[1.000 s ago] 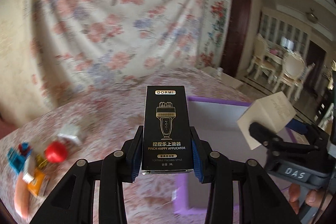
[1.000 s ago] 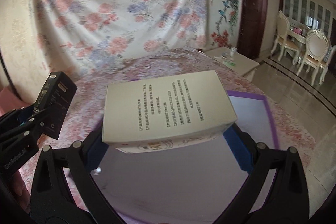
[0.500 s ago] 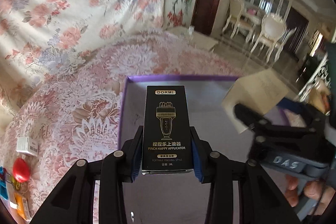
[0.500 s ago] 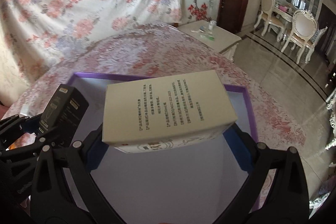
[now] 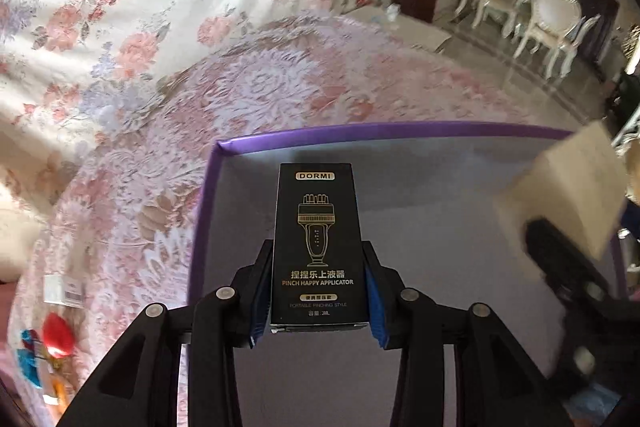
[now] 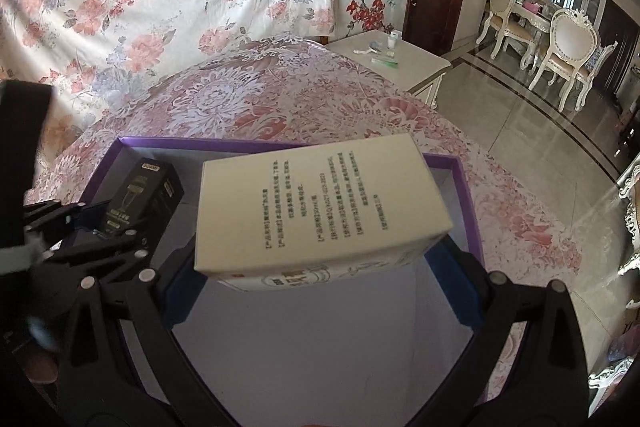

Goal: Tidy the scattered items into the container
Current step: 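Release the black box into the purple box while the right tool releases the white box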

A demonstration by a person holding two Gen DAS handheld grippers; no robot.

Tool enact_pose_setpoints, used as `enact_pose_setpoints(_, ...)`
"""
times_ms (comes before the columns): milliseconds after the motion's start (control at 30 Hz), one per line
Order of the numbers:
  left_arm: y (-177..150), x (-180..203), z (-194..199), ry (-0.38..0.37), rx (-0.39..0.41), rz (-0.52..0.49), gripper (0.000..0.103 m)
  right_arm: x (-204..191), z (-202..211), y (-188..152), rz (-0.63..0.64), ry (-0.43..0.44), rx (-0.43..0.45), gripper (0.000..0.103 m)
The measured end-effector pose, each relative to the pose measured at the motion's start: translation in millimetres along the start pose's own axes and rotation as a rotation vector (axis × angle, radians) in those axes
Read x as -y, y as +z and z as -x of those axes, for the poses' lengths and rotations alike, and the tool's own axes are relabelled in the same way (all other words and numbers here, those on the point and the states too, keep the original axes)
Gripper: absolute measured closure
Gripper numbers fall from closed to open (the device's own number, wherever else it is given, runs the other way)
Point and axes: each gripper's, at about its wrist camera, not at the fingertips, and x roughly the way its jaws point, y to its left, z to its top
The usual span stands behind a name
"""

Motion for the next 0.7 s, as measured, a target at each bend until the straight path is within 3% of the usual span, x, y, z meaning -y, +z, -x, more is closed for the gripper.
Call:
enact_pose_setpoints(333,2.1,-5.0,-1.7,0.046,0.002,0.003,0.059,-10.9,-2.5,-1.1,0.019,0.001,-0.022,0.003)
enact_pose_setpoints(500,-7.3,-20.9,22.2,-0.004,0.076,0.045,0.059,-18.6,-4.3,-1.4,0.031,0.003,-0.039,0.003)
enact_pose_setpoints(700,-37.8,-61.0,77.1,-0.059,0.2,0.152,0.056,-37.8,-7.6,-2.4,0.069,0.008,-0.071,0.003)
